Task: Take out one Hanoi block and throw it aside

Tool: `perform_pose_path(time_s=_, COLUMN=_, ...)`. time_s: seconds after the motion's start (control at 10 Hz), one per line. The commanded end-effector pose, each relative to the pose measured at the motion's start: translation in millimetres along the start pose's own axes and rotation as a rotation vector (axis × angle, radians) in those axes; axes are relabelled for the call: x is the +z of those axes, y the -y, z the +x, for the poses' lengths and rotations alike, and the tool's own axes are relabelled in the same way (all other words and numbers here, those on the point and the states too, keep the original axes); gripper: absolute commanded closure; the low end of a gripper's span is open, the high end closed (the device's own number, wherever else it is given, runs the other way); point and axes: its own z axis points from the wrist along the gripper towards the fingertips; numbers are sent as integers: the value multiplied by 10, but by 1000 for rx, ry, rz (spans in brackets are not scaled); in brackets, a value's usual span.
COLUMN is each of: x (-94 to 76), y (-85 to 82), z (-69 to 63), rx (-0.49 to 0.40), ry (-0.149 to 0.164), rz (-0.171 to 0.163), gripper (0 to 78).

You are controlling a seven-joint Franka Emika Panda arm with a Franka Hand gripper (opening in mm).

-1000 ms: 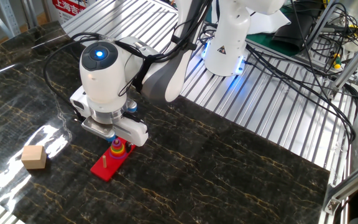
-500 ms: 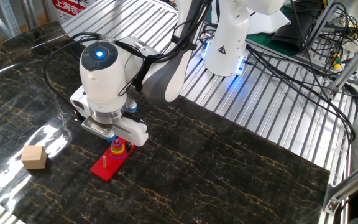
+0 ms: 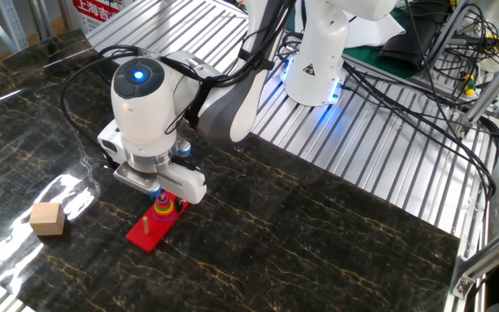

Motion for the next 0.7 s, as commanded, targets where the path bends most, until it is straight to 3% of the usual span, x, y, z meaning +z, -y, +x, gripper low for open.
perform_pose_path(time_s=0.1, x=-18, y=17, z=-5, rx=-5, ry=-4, rz=1, gripper=2)
perform_pose_path(time_s=0.3, x=-18, y=17, z=-5, rx=-2, ry=-4, rz=0, gripper=2)
perform_pose_path(time_s=0.4, x=-18, y=17, z=-5, rx=-2, ry=-4, rz=0, gripper=764)
perform_pose_path(time_s=0.7, x=-18, y=17, z=-5, rx=-2, ry=-4, rz=0, gripper=764)
